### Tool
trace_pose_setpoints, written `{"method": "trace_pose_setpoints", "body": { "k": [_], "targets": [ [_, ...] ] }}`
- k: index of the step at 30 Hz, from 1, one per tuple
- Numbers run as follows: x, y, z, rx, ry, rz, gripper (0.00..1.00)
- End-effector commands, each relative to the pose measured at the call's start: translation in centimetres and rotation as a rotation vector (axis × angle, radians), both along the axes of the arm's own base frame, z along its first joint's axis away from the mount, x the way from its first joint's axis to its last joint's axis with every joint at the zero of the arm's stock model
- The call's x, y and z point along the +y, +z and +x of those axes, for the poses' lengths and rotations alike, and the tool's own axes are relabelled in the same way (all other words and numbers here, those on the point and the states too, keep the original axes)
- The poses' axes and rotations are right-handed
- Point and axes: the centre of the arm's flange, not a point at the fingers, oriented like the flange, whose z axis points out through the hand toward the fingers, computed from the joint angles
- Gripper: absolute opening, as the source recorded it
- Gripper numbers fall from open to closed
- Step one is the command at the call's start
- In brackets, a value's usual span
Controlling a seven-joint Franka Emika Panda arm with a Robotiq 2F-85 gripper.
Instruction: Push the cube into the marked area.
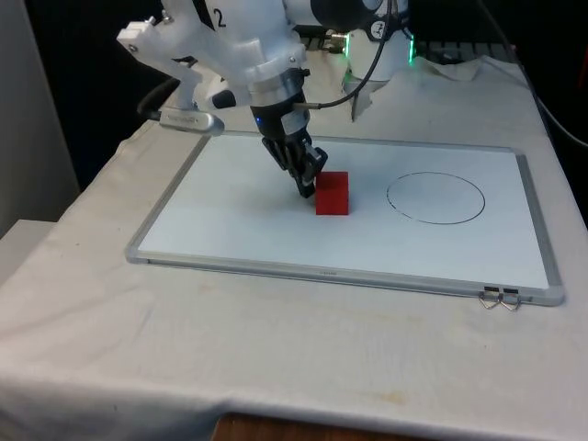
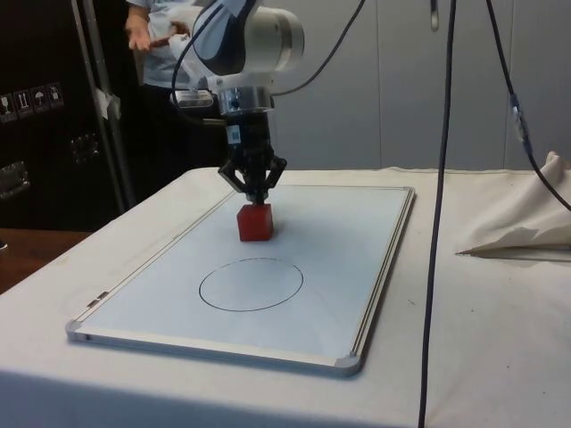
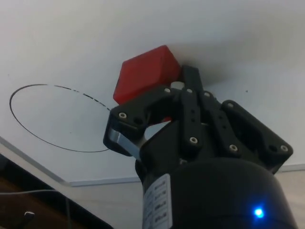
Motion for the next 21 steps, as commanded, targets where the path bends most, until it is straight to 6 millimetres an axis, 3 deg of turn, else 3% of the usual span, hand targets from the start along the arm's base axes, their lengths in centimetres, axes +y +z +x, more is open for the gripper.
{"method": "trace_pose_setpoints", "body": {
  "k": [1,9,21],
  "targets": [
    [0.3,-0.2,0.2,0.001,0.010,0.009,0.00],
    [1.3,-0.5,0.3,0.000,0.050,0.009,0.00],
    [5.0,-0.7,0.1,0.010,0.093,0.028,0.00]
  ]
}}
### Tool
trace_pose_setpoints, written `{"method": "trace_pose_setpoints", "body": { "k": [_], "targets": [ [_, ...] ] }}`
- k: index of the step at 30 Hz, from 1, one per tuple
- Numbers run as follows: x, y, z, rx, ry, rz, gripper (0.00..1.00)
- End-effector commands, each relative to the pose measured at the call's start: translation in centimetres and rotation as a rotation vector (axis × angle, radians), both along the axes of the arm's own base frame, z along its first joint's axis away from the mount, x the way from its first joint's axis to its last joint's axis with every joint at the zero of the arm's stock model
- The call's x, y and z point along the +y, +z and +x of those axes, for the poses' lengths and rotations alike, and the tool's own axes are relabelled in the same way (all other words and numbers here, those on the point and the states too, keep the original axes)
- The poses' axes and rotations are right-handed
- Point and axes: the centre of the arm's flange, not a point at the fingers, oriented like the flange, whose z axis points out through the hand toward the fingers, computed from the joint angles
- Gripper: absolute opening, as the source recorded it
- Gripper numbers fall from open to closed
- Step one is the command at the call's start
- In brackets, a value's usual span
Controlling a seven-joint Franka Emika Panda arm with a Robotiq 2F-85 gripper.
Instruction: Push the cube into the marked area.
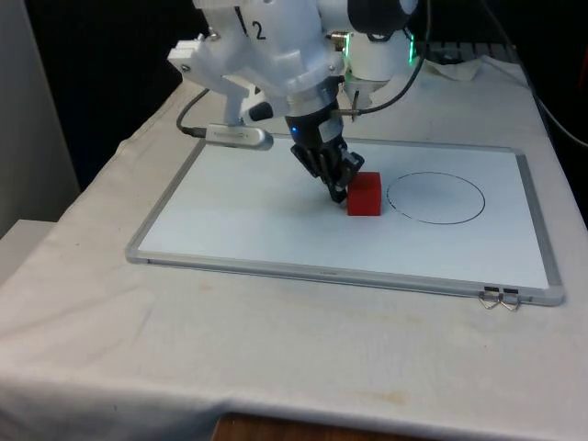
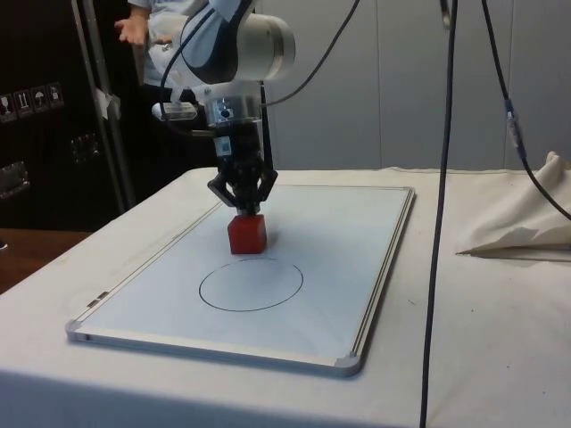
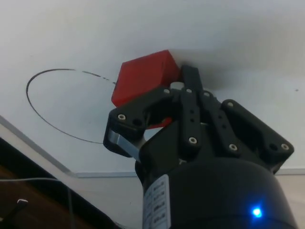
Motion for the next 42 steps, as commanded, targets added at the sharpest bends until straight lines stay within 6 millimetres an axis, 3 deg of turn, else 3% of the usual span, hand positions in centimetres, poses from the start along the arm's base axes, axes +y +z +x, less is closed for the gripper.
{"method": "trace_pose_setpoints", "body": {
  "k": [1,42],
  "targets": [
    [0.6,0.1,-0.2,0.000,0.001,0.003,0.00],
    [11.1,-0.5,-0.1,0.022,0.119,0.104,0.00]
  ]
}}
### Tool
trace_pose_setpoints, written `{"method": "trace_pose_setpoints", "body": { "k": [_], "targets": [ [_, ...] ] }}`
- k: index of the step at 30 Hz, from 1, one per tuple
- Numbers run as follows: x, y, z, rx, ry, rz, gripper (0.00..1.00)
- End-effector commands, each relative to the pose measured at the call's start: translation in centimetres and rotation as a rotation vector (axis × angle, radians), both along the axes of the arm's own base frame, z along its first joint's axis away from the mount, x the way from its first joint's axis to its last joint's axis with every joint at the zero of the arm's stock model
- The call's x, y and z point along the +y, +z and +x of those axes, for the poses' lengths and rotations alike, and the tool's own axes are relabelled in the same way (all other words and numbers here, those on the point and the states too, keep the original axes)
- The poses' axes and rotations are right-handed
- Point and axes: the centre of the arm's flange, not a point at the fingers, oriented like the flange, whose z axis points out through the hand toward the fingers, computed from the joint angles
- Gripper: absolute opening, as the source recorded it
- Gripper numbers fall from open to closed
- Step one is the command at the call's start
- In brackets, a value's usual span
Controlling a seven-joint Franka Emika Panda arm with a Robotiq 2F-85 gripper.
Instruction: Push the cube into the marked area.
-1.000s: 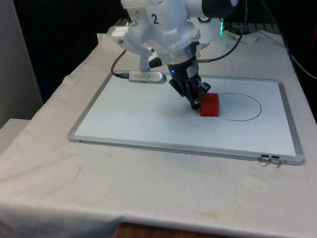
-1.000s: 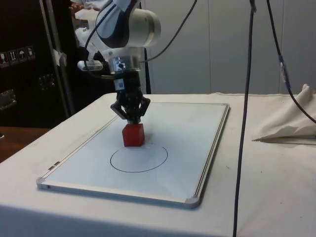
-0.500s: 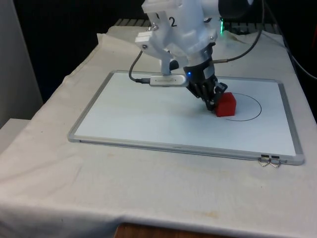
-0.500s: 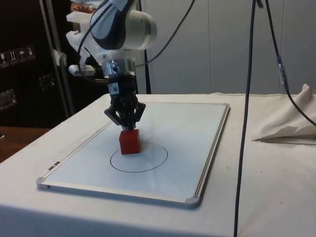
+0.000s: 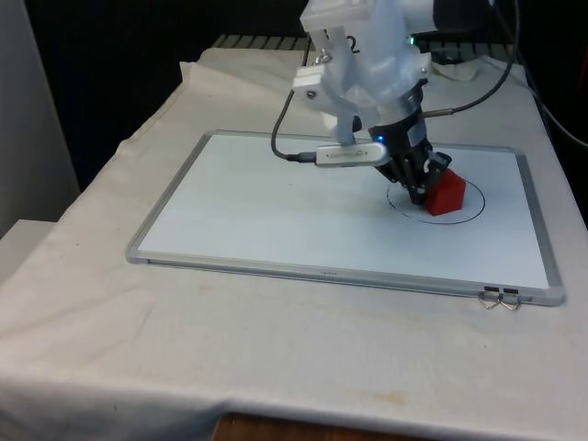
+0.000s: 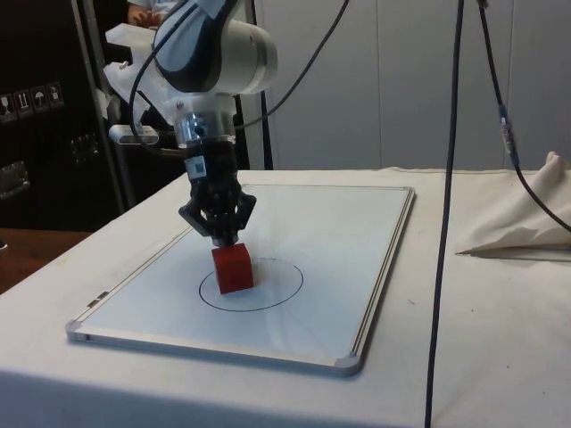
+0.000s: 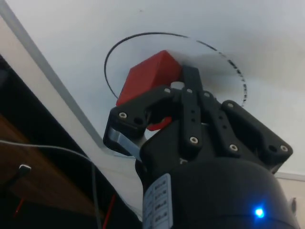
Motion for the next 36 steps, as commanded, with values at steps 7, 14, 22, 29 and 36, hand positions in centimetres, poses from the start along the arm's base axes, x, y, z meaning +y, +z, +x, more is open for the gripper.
{"method": "trace_pose_setpoints", "body": {
  "k": [7,14,22,29,36],
  "targets": [
    [0.4,-0.2,-0.1,0.006,0.006,0.020,0.00],
    [-1.5,1.2,0.9,-0.004,0.002,0.007,0.00],
    [-3.5,2.8,2.0,-0.019,0.004,-0.008,0.00],
    [-4.0,3.3,2.2,-0.046,0.041,-0.002,0.00],
    [-5.1,4.2,2.3,-0.083,0.100,0.008,0.00]
  ]
}}
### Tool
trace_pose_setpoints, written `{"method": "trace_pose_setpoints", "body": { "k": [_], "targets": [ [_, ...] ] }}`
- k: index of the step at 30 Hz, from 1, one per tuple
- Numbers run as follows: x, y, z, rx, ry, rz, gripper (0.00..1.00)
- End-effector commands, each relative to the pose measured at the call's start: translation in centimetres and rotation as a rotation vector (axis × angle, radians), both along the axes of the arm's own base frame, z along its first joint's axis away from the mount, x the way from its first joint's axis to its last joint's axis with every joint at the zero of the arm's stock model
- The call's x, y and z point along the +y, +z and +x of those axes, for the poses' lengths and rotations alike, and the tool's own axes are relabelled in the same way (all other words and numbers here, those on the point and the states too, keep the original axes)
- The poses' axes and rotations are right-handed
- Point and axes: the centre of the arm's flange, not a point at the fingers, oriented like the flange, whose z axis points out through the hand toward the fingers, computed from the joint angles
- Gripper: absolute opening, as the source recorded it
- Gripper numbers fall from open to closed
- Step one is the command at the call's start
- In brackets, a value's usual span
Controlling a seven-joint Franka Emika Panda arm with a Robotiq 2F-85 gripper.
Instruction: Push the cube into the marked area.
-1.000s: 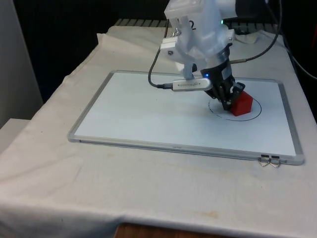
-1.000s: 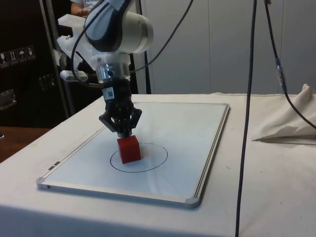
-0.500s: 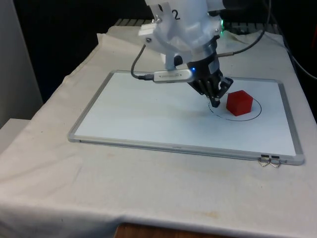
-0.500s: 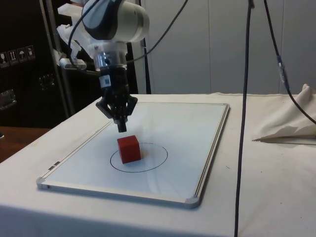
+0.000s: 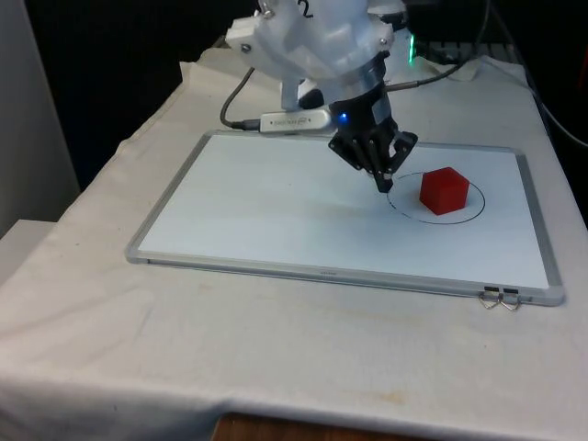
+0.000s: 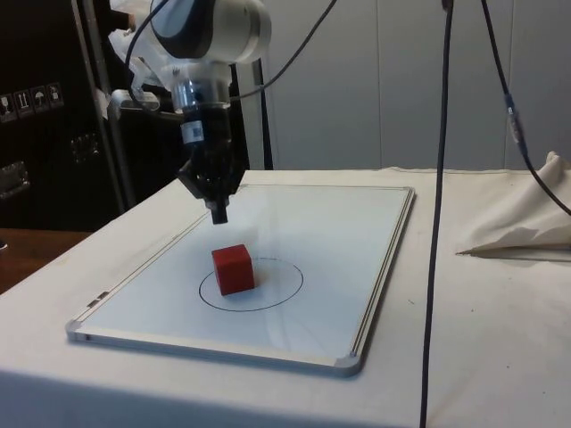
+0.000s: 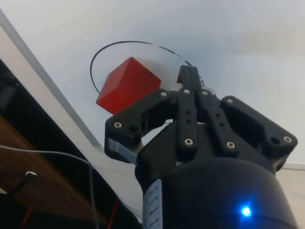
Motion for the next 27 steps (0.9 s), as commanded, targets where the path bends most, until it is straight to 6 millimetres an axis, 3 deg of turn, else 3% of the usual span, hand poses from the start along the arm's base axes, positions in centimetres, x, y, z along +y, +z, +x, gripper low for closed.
{"method": "trace_pose_setpoints", "body": {
  "k": [1,12,27],
  "targets": [
    [-0.1,0.2,-0.1,-0.007,0.009,0.006,0.00],
    [-1.3,0.6,0.0,-0.037,0.074,0.008,0.00],
    [-2.2,2.5,0.0,-0.081,0.189,-0.010,0.00]
  ]
}}
